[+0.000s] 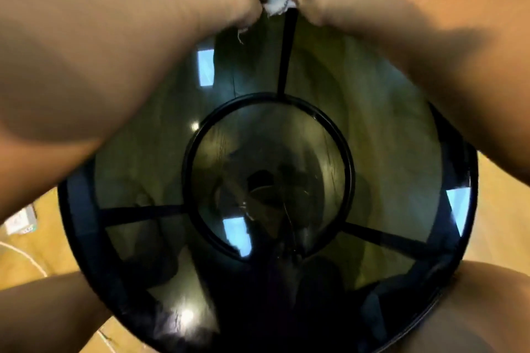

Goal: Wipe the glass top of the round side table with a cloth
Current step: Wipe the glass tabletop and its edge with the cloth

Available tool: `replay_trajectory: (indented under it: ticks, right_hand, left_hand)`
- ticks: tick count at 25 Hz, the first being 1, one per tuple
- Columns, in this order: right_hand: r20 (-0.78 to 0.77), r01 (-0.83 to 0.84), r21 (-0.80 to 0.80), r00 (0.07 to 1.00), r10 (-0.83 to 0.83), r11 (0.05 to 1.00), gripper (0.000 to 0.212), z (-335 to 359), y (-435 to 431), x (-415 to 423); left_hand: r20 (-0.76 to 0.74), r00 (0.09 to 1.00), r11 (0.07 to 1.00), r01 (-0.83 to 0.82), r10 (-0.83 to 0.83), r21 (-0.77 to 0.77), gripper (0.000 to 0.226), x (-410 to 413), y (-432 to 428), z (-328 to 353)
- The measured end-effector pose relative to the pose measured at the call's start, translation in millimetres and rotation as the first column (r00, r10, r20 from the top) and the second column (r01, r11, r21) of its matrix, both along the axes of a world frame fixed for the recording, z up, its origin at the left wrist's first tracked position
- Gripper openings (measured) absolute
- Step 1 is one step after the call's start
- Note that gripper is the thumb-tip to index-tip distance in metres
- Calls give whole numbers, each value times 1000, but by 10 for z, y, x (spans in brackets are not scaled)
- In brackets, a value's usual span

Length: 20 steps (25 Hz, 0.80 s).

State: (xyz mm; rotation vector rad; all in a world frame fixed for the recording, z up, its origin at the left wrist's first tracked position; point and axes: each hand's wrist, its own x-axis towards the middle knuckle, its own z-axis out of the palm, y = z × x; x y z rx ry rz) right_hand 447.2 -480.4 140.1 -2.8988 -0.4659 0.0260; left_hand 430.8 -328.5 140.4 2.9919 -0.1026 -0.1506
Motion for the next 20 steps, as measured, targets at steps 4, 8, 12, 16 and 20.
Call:
replay_trajectory:
  ticks: [4, 8, 12, 16, 20]
  right_hand:
    - [12, -82, 0, 997, 82, 997, 20, 262, -243, -689]
    - [-92, -138, 76, 985, 145, 988, 44, 244, -817, -2135]
    - [-217, -221, 124, 945, 244, 967, 32, 268, -1078, -3575]
    - [-180, -276, 107, 939, 292, 955, 31, 234, -1189, -3669]
    - [-120, -109, 100, 985, 120, 989, 19, 181, -1253, -2584]
  left_hand:
    - [92, 975, 977, 193, -201, 90, 42, -699, -163, 266]
    - [106, 910, 912, 408, -402, -46, 39, -2192, -339, 162]
    - [18, 826, 810, 557, -564, -183, 55, -3540, -354, 245]
    - [-8, 787, 783, 612, -616, -109, 57, -3620, -338, 217]
    - [119, 840, 843, 537, -529, -43, 45, -2511, -584, 87]
